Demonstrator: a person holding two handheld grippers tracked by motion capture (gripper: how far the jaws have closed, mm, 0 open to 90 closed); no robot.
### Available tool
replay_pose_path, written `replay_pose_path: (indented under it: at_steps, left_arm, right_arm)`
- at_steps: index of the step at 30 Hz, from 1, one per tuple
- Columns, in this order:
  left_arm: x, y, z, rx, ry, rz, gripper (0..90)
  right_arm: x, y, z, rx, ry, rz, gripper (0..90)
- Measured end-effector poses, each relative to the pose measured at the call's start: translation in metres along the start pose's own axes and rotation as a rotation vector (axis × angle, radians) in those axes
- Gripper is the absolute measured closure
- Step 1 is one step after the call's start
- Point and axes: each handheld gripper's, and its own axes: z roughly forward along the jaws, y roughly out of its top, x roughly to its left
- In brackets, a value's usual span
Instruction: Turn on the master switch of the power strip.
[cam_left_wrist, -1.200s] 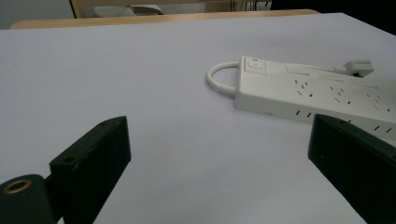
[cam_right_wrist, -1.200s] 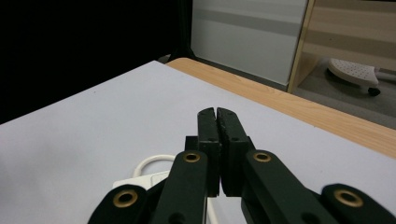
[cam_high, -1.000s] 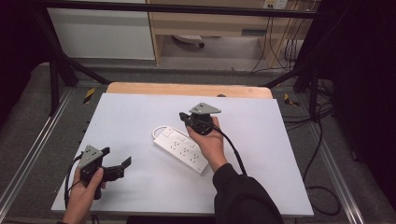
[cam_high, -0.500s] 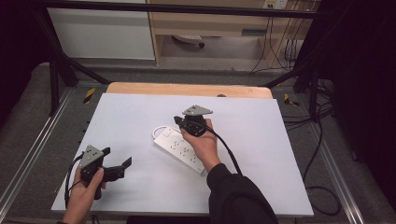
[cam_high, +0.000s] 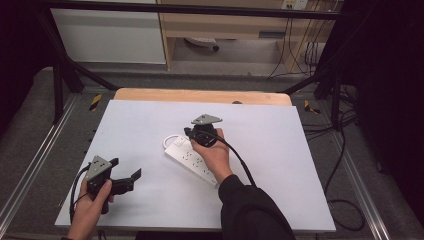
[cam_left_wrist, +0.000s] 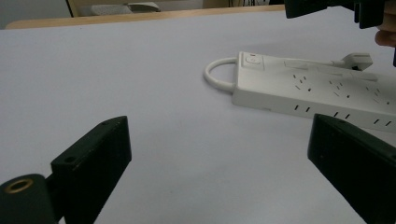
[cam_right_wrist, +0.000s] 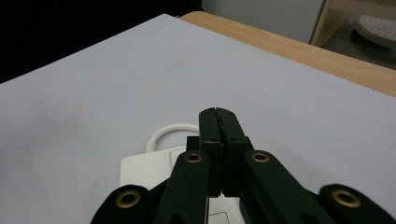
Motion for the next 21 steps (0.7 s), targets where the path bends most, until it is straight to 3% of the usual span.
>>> replay_pose_path:
  at_steps: [21]
  left_arm:
    - [-0.001,-0.001,0.001,0.010,-0.005,0.008,6.2]
  right_arm:
    - [0.012,-0.006,0.023,0.075,0.012,-0.030,90.0]
